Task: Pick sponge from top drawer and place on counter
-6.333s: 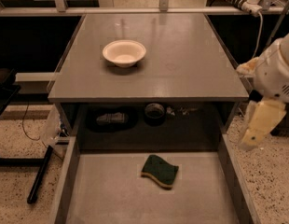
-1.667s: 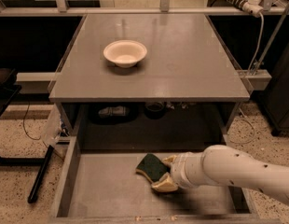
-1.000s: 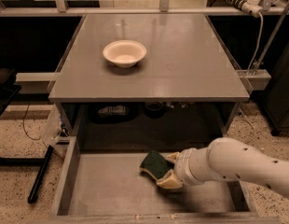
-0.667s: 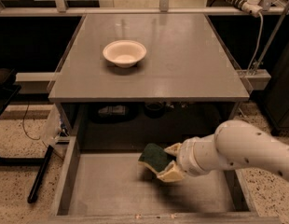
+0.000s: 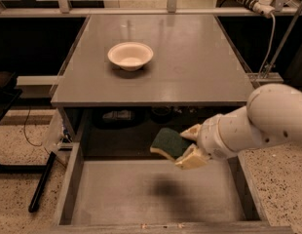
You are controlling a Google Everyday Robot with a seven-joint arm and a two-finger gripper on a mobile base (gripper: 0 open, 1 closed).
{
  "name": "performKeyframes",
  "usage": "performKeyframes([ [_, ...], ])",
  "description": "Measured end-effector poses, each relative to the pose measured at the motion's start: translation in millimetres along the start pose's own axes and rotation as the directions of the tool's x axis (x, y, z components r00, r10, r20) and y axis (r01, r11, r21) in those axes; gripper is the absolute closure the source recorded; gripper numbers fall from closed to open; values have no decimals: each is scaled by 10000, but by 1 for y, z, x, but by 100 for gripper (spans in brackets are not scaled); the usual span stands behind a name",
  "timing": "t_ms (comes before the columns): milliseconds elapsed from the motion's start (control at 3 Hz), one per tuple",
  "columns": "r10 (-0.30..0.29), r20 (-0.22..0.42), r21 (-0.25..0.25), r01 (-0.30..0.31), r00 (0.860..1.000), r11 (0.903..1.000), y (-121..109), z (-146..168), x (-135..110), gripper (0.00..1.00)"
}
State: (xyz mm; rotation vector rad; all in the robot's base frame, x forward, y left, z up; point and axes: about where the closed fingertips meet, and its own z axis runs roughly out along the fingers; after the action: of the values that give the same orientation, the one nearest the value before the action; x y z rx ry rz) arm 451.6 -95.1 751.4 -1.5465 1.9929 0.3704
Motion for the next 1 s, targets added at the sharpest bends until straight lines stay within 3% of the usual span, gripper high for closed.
performKeyframes([
  [333, -489, -310, 476, 504, 9983, 9976, -15, -43, -22, 100],
  [667, -945, -797, 1259, 1041, 9923, 9866, -46, -100, -51, 100],
  [1000, -953, -770, 1320, 1049, 9925, 9857, -50, -101, -52, 100],
])
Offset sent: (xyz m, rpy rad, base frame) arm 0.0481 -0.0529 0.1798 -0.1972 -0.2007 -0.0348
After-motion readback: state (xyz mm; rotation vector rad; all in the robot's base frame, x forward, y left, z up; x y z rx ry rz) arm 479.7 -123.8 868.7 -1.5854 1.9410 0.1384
